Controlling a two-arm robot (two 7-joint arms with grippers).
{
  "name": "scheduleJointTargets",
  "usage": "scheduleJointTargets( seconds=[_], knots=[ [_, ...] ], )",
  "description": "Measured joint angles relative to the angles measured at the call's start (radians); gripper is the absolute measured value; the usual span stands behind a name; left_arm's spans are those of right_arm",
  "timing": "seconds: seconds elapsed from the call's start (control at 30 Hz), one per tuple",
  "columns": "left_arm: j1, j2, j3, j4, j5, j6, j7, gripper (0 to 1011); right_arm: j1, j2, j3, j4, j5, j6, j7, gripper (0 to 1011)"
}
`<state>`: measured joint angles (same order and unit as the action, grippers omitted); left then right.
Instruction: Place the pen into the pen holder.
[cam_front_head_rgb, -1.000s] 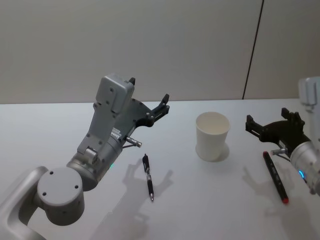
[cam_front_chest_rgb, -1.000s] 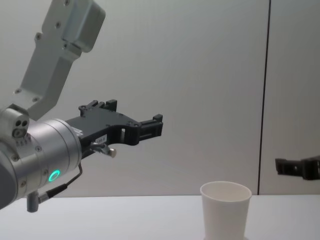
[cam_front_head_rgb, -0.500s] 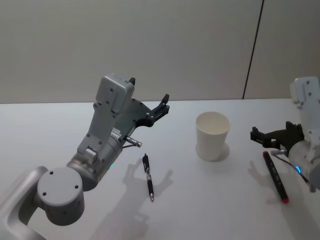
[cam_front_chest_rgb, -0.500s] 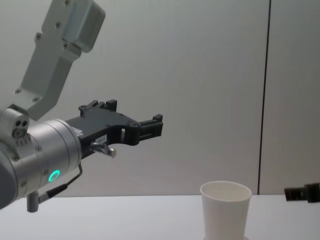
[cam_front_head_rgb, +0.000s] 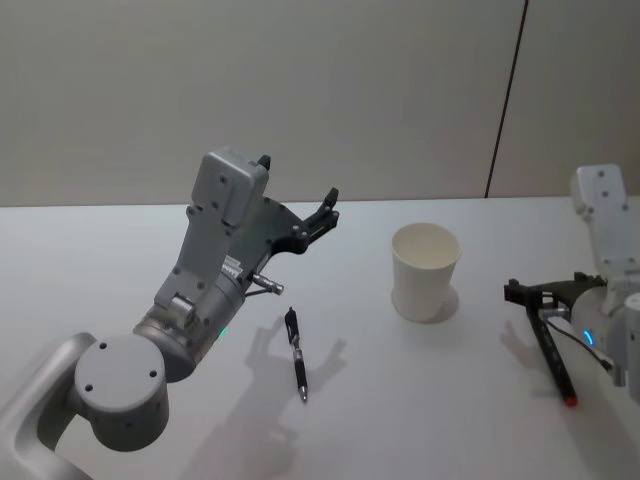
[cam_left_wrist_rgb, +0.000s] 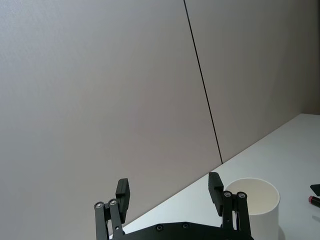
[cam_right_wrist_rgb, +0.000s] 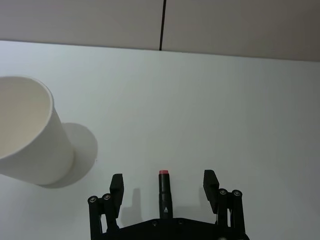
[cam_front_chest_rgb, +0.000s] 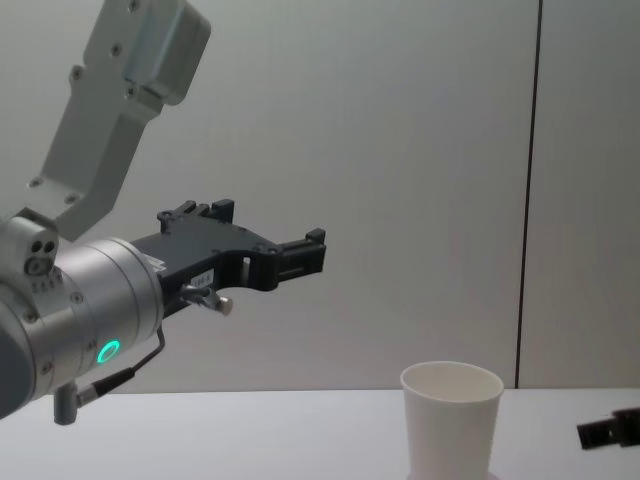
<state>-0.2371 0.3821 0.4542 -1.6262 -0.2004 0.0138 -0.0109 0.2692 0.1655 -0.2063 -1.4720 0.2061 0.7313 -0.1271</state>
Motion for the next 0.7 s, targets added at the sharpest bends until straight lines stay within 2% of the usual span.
scheduleJointTargets(
  seconds=[0.33,0.7],
  knots=[
    [0.0,0.0,0.0,0.0,0.0,0.0,0.0,1002,0.04,-0.027,0.007,0.075,0.011,0.061,-0.029,1002],
    [0.0,0.0,0.0,0.0,0.0,0.0,0.0,1003,0.073,-0.051,0.013,0.138,0.016,0.088,-0.049,1002]
  ],
)
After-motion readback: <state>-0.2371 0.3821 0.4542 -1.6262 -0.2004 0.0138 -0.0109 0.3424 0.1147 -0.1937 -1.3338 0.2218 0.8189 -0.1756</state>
